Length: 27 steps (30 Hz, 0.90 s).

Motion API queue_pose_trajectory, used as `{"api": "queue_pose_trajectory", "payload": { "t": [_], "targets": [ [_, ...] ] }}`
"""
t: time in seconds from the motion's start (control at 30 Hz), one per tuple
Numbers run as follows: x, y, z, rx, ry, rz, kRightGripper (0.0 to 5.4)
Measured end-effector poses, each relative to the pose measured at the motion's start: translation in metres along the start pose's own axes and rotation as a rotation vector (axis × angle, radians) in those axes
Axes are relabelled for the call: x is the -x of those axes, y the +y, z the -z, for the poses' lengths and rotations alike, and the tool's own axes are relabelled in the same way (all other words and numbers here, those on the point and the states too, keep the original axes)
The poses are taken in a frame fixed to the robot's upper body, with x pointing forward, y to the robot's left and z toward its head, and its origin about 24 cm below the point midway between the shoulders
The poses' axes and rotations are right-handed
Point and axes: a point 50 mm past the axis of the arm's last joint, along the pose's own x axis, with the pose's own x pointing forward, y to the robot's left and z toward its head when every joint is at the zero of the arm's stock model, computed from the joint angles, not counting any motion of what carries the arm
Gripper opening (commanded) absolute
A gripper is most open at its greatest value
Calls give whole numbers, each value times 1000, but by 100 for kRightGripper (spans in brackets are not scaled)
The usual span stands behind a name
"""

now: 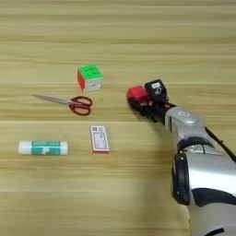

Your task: Move the objects on the table

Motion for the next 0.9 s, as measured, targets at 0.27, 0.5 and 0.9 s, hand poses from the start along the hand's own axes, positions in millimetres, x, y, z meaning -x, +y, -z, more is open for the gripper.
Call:
{"api": "queue_pose_trajectory", "payload": {
  "t": [0.27, 0.5, 0.9],
  "targets": [
    [0, 0, 0, -13, -10, 3, 236],
    [-2, 0, -13, -43, -71, -14, 236],
    [-15, 18, -49, 10, -239, -129, 236]
  ]
}}
